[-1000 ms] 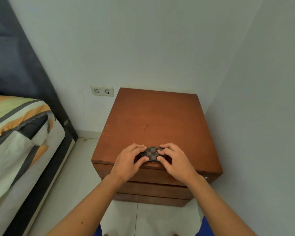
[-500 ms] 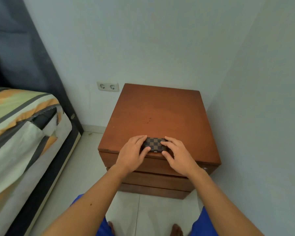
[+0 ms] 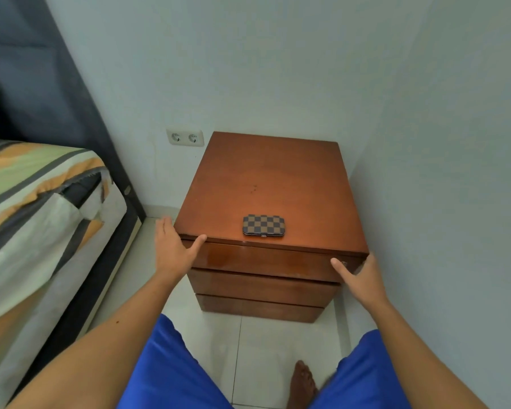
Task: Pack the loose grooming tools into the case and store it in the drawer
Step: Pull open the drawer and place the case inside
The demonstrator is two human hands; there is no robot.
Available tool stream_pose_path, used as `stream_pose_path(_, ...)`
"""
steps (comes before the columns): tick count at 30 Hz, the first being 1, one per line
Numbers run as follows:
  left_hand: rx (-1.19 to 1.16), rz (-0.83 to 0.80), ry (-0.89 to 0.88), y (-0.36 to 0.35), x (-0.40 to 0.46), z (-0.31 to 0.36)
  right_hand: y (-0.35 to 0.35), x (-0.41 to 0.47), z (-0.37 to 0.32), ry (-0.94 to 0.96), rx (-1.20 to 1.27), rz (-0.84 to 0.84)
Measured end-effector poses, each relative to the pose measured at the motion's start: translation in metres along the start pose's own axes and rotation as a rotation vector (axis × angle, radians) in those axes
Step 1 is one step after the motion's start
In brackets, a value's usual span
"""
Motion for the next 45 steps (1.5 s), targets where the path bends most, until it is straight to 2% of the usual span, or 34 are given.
stream_pose_path(5, -0.361, -0.115, 0.192, -0.014, -0.016, -0.022, 0.002, -0.005, -0.001, -0.029, 0.03, 0.019)
stream_pose_path(8, -0.426, -0.144, 0.226, -0.015, -0.021, -0.029, 0.004, -0.011, -0.001, -0.027, 0.022, 0.015)
stream_pose_path(17, -0.185, -0.097, 0.174, 0.015, -0.058, -0.042, 0.018, -0.056, 0.012, -0.043, -0.007, 0.017)
stream_pose_path(36, -0.228, 0.091, 0.202, 0.072, -0.161, -0.059, 0.056, -0.155, 0.032, -0.015, -0.02, 0.023)
stream_pose_path(41, -0.117, 0.09, 0.148, 0.079, -0.166, -0.059, 0.066, -0.154, 0.032, -0.006, -0.072, 0.034)
stream_pose_path(45, -0.026, 0.107, 0.073, 0.088, -0.151, -0.045, 0.072, -0.137, 0.003, 0.093, -0.144, 0.073)
Point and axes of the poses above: each hand's wrist, its own x-axis towards the middle knuckle, its own y-axis out of the back of the hand, z = x × y, the point moved 9 cm from there along x, towards the middle knuckle, and after that the axes turned 14 degrees about z, right-handed, at the moved point
